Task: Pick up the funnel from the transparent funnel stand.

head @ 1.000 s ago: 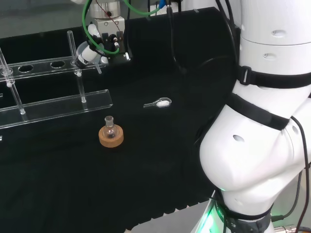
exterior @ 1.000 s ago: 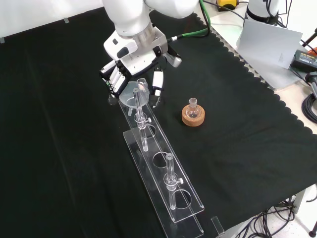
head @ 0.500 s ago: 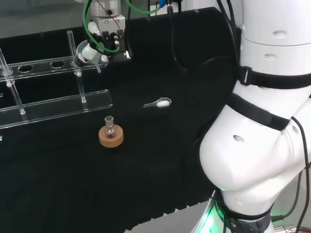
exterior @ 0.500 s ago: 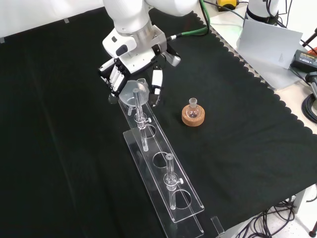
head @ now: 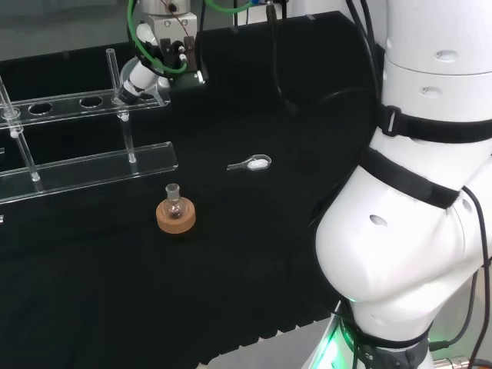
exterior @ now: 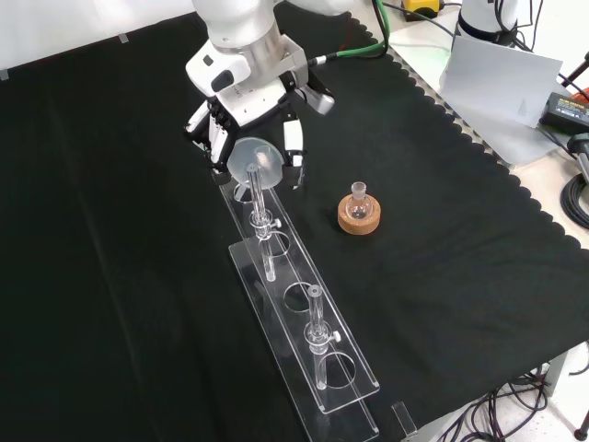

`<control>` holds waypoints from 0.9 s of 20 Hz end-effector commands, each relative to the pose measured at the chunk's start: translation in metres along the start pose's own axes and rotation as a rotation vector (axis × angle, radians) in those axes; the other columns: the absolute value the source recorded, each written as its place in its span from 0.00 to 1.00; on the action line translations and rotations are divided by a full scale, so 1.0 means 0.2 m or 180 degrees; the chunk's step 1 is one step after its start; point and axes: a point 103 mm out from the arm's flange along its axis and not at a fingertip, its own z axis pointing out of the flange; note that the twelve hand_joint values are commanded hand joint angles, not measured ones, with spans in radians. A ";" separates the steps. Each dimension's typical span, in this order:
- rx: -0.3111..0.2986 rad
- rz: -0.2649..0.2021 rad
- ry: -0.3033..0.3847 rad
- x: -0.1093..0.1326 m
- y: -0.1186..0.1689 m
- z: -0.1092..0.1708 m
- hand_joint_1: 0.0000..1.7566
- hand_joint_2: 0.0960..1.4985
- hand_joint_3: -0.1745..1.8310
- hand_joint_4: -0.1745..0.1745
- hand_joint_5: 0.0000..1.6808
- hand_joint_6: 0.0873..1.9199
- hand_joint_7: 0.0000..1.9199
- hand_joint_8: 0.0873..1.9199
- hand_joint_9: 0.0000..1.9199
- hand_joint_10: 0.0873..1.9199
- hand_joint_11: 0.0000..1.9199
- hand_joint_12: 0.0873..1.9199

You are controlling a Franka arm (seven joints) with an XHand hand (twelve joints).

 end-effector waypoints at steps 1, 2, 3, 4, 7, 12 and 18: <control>0.0060 -0.0024 -0.0031 0.00 -0.02 -0.13 0.57 0.30 0.39 0.54 0.55 0.25 0.62 0.16 0.61 0.13 0.24 0.70; 0.0048 -0.0037 -0.0016 0.00 -0.02 -0.15 0.57 0.30 0.39 0.54 0.56 0.25 0.63 0.16 0.62 0.12 0.25 0.70; 0.0044 -0.0047 -0.0004 -0.01 -0.03 -0.17 0.57 0.30 0.40 0.55 0.56 0.25 0.64 0.15 0.62 0.12 0.26 0.69; 0.0044 -0.0054 0.0012 -0.01 -0.03 -0.19 0.57 0.30 0.40 0.55 0.57 0.25 0.64 0.15 0.63 0.11 0.27 0.69; 0.0082 -0.0067 0.0044 -0.01 -0.05 -0.23 0.57 0.29 0.41 0.55 0.59 0.25 0.66 0.15 0.64 0.10 0.30 0.67; 0.0190 -0.0081 0.0147 -0.04 -0.09 -0.31 0.57 0.29 0.41 0.51 0.60 0.25 0.67 0.14 0.65 0.09 0.35 0.64; 0.0178 -0.0082 0.0184 -0.10 -0.18 -0.41 0.57 0.29 0.41 0.50 0.61 0.25 0.67 0.14 0.66 0.09 0.36 0.64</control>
